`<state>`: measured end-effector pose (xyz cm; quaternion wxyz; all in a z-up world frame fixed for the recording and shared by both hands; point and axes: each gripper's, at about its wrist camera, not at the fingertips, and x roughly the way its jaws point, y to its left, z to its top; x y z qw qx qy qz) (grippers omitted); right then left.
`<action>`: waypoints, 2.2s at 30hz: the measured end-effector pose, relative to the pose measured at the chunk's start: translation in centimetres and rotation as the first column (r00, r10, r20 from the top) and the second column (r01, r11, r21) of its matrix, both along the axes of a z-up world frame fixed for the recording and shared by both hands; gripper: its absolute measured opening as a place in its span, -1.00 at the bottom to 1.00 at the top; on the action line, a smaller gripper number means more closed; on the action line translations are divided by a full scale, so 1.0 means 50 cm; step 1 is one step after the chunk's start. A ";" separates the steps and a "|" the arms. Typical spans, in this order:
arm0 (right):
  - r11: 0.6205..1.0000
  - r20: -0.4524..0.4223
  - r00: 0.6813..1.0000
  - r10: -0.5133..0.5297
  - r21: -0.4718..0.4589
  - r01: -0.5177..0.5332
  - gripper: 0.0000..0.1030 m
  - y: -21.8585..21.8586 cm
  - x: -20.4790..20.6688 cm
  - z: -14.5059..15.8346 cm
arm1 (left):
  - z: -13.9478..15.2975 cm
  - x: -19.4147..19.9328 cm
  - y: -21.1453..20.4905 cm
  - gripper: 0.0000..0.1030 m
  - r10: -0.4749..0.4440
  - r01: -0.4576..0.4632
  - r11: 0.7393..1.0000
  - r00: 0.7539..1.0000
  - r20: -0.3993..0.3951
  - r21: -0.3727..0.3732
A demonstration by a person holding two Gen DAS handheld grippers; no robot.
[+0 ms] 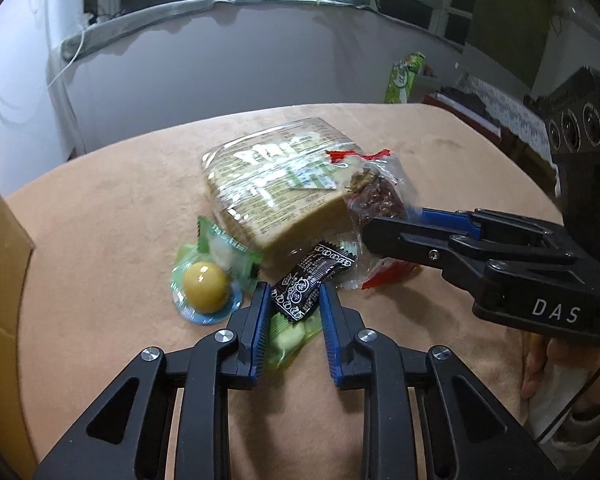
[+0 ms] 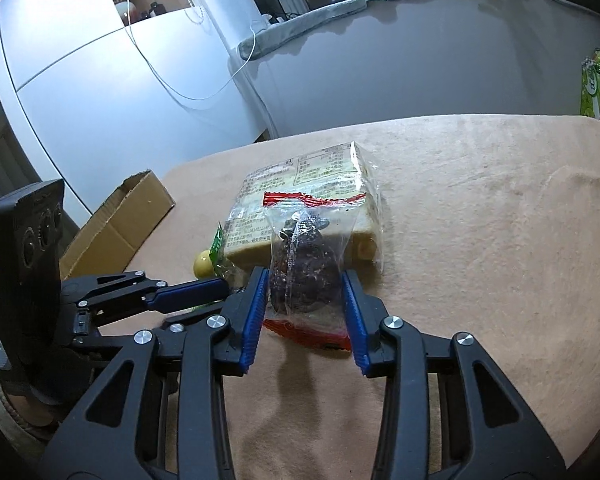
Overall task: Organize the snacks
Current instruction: 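Grasp the black-wrapped sweet with the left tool while the right tool grasps the bagged dark sweet, then lift the black-wrapped sweet with the left tool while the right tool holds the bagged sweet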
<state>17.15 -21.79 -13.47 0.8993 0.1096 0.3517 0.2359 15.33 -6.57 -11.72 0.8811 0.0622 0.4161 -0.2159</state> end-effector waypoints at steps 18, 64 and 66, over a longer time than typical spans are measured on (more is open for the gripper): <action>0.994 0.017 0.996 -0.088 0.074 0.087 -0.25 -0.041 -0.011 0.003 | 0.011 -0.004 0.003 -0.86 -0.039 0.037 0.995 0.999 -0.014 -0.097; 0.987 0.081 0.990 -0.115 0.119 0.105 -0.25 -0.059 -0.034 0.020 | 0.054 -0.055 0.022 -0.53 -0.048 0.057 0.995 0.994 0.097 -0.086; 0.989 0.096 0.987 -0.128 0.087 0.120 -0.25 -0.053 -0.047 0.028 | 0.074 -0.078 0.060 -0.53 0.007 0.010 0.989 0.993 0.116 -0.145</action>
